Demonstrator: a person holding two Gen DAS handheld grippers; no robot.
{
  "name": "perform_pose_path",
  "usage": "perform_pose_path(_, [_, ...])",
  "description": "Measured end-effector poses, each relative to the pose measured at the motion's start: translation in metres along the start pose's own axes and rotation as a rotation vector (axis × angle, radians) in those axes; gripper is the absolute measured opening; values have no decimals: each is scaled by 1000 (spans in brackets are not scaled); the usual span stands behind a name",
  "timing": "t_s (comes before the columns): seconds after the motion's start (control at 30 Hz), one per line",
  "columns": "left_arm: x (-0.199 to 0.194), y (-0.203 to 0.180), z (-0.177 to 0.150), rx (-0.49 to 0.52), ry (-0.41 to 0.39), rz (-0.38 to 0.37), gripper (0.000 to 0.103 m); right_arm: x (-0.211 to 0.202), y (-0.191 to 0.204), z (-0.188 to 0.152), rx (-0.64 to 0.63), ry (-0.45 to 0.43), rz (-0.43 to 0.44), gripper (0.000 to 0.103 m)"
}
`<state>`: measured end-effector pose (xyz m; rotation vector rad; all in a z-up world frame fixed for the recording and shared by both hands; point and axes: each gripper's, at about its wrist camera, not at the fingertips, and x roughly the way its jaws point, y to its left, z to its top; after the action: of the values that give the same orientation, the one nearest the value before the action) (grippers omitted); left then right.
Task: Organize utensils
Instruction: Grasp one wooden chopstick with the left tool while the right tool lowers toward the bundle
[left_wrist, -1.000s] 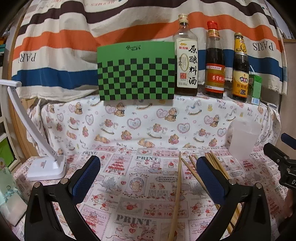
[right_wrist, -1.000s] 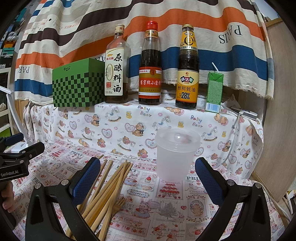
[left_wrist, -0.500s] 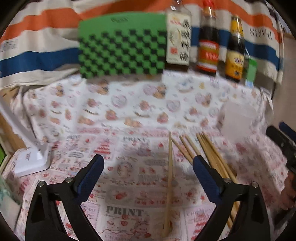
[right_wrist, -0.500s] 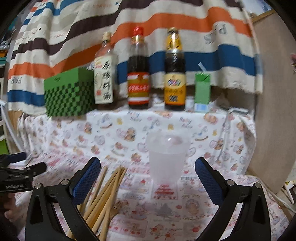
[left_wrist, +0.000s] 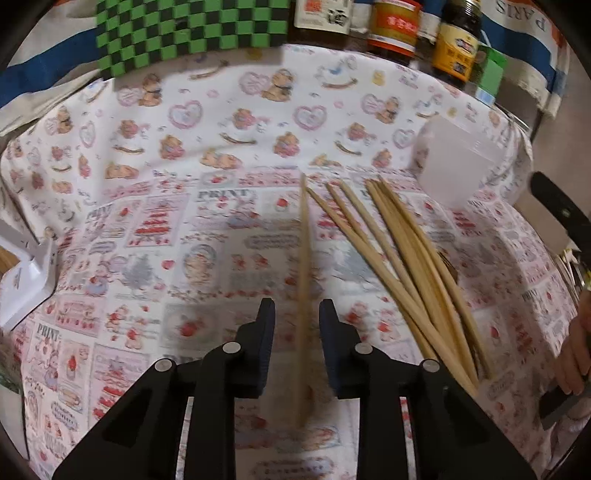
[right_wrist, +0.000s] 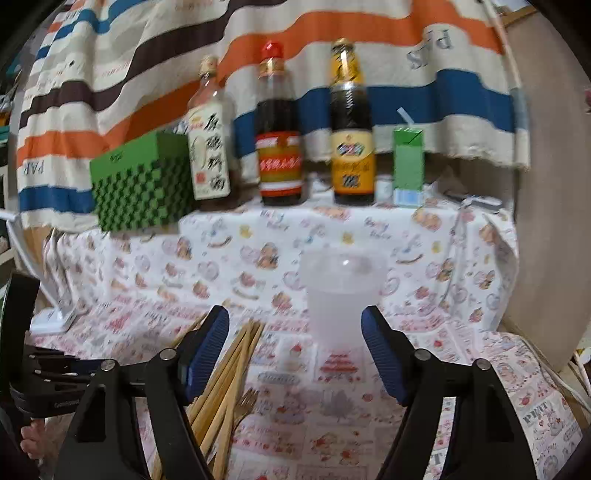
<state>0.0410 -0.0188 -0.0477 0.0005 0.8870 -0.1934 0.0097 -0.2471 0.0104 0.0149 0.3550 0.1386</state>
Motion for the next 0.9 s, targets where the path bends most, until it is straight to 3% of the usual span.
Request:
perform_pose_path(0.03, [0,-3,-1,11,5,7,23,2,0,-1,3,14,8,45])
perform_pose_path(0.1, [3,-6,-3,22,18,22,23,5,-3,-3,34,46,-11,34])
perform_pose_path(0.2, [5,-4,-3,2,16,44,23,6,-7,-5,57,49,-26,33])
perform_pose_path(0.33, [9,-3,-4,-1,47,14,23,6,-5,-3,55,62,15,24])
perform_pose_path(0.4, [10,-6,-5,20,41,34,22,9,-3,-3,40,99,41,17])
perform_pose_path(0.53, [10,-14,-7,69,21,80,22,15,2,-5,9,140,39,17])
perform_pose_path(0.6, [11,-13,-5,60,27,57,8,18,1,-6,14,163,53,17])
perform_pose_path(0.67, [9,-6,-4,13,27,35,7,21,0,-8,26,182,72,17])
perform_pose_path(0.77, [-21,-10,-1,30,-142,144,7,26,1,-10,35,240,112,18])
perform_pose_path(0.9, [-58,-3,2,-18,-303,79,6,42,8,-22,61,387,197,18])
